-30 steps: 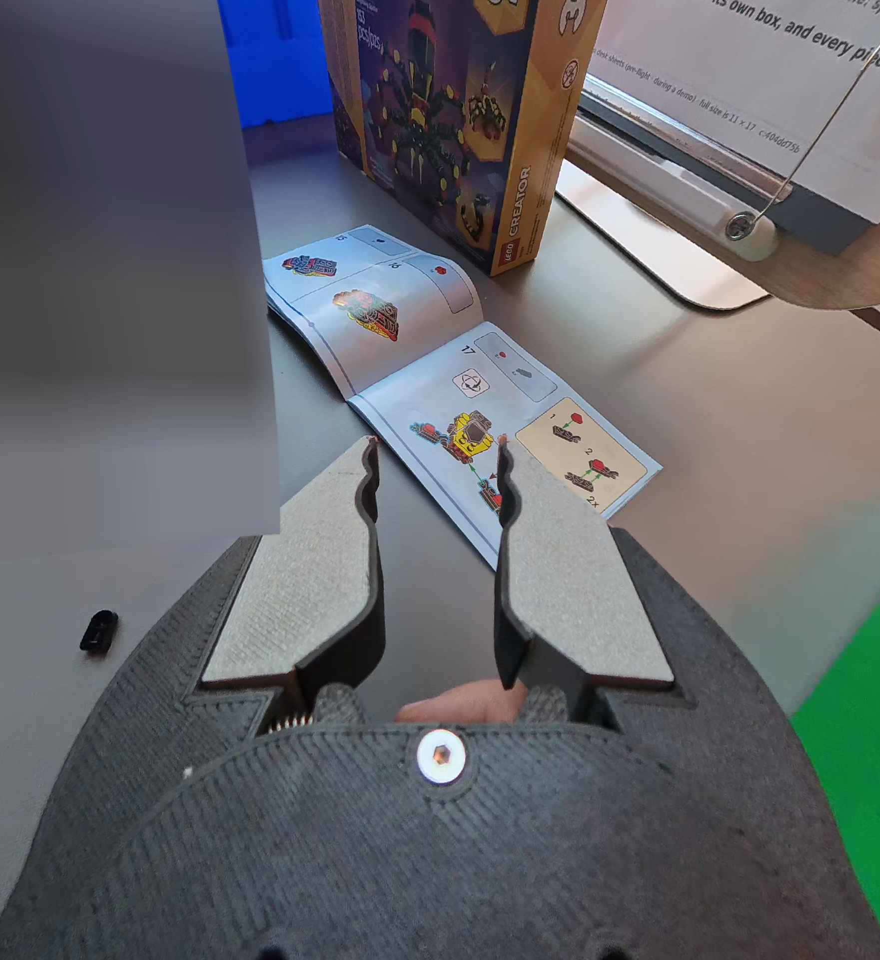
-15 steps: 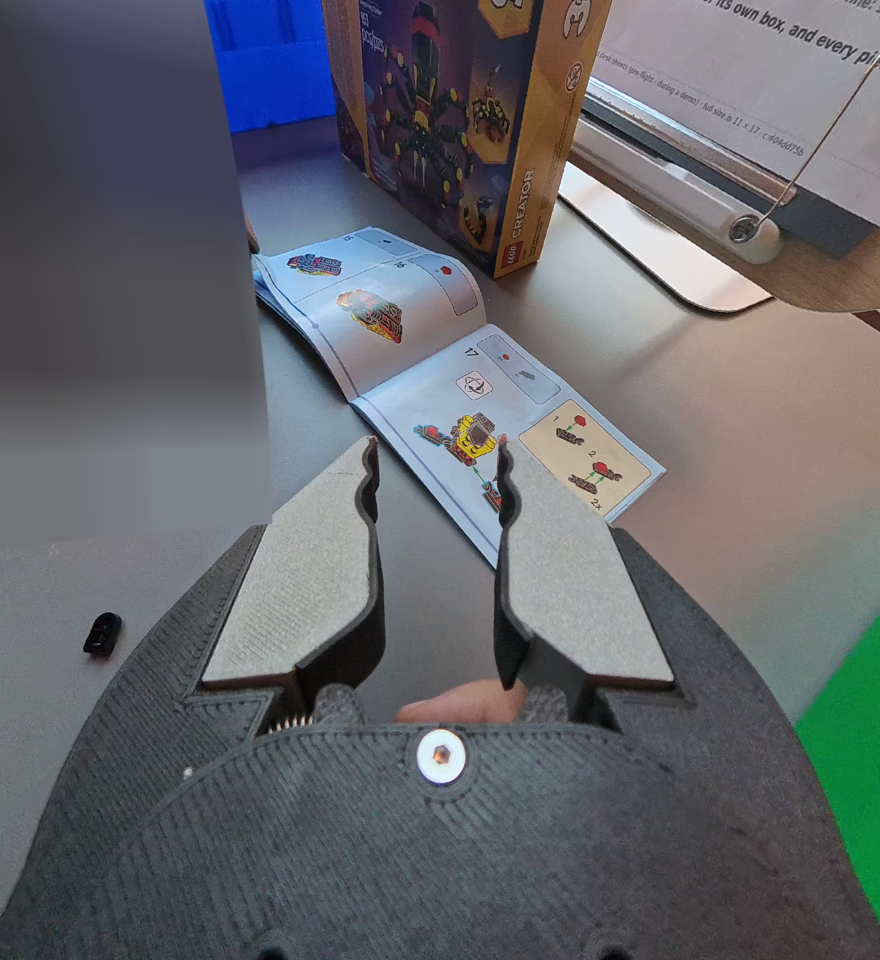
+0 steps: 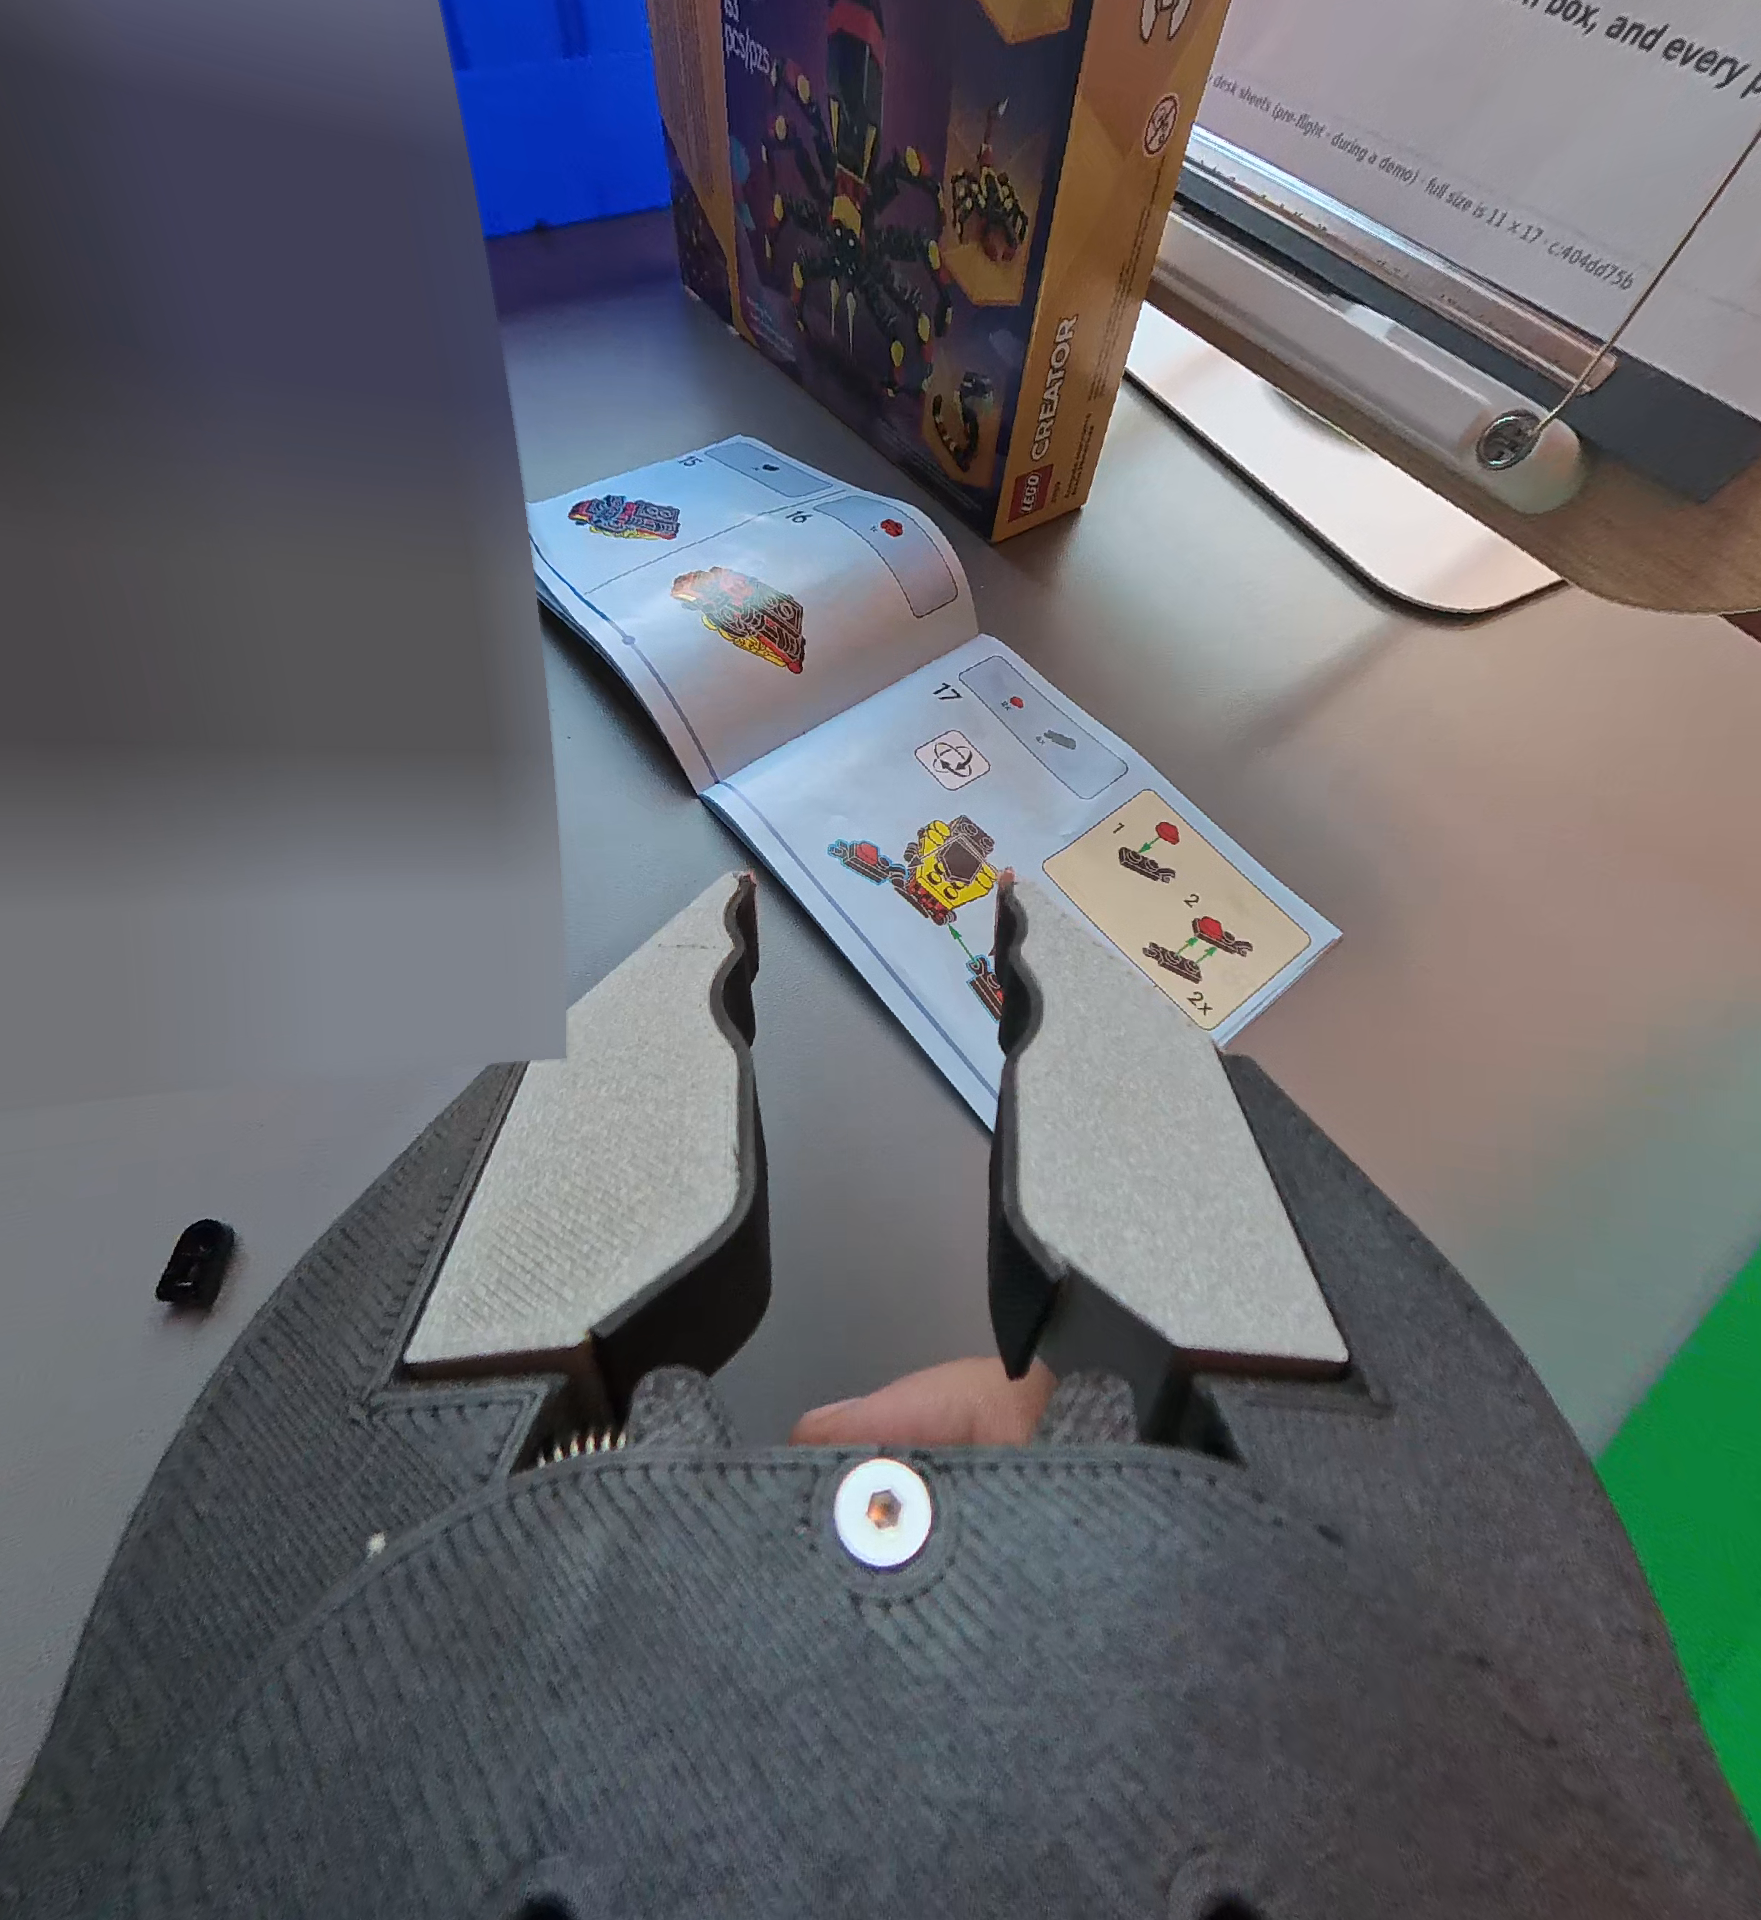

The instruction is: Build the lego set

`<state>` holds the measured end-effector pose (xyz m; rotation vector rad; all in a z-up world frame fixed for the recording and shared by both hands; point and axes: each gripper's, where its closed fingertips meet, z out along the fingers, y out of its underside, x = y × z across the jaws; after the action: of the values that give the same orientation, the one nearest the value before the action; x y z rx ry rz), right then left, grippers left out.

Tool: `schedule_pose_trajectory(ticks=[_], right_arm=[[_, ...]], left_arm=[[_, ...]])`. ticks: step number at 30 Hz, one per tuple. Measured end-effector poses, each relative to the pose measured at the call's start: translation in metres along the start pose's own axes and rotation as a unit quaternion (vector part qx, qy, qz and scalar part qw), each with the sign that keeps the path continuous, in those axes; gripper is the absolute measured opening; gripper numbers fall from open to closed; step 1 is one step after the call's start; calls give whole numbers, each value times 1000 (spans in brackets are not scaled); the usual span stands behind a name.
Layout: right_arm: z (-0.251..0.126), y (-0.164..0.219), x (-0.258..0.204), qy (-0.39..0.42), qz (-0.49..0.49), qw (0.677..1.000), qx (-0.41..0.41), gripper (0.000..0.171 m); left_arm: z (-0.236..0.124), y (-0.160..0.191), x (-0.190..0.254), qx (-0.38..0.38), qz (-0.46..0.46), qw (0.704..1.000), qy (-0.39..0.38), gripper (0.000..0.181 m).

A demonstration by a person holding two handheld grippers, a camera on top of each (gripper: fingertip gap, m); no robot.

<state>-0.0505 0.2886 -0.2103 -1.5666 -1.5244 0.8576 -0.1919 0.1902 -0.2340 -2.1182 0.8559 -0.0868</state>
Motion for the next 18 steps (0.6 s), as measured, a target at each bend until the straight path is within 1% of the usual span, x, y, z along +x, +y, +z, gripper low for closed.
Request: schedule_pose_trajectory(ticks=[10, 12, 15, 18], right_arm=[[1, 1, 0, -1, -1, 1000, -3, 43], [1, 1, -1, -1, -1, 1000, -3, 43], [1, 1, -2, -4, -2, 1000, -3, 42], [1, 2, -2, -3, -3, 1000, -3, 43]], left_arm=[[4, 7, 3, -21, 8, 1000, 2, 1], [4, 8, 3, -23, 6, 1000, 3, 8], [2, 9, 2, -27, 1, 1000, 5, 25], [-5, 8, 2, -18, -4, 1000, 15, 28]])
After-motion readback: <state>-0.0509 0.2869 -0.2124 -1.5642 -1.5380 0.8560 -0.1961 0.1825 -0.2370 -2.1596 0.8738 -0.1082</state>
